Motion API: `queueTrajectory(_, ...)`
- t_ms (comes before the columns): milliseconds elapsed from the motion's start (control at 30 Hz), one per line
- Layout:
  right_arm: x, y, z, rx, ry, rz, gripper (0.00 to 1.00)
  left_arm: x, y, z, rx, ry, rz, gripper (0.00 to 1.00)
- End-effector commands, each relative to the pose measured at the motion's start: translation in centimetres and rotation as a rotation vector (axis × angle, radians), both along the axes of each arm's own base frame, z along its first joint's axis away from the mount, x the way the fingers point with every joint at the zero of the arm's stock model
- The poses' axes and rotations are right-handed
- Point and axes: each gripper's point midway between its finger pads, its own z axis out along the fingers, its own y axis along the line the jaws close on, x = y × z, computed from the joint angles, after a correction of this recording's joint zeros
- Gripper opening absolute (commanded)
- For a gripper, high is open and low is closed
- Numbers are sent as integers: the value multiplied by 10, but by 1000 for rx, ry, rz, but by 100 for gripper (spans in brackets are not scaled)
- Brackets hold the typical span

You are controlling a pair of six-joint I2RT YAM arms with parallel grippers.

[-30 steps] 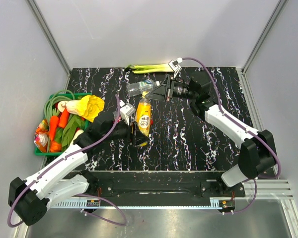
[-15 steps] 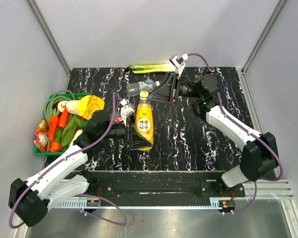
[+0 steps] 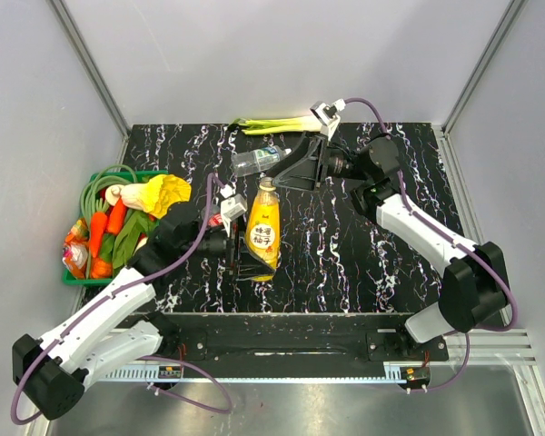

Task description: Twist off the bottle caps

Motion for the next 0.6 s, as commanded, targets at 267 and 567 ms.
queueTrajectory(267, -4, -6, 15, 34, -70, -63, 93, 15, 7, 5, 52, -91, 92, 20)
queueTrajectory(567, 3, -5, 3, -10, -60, -101, 100, 23, 9, 0, 82, -87, 141, 20)
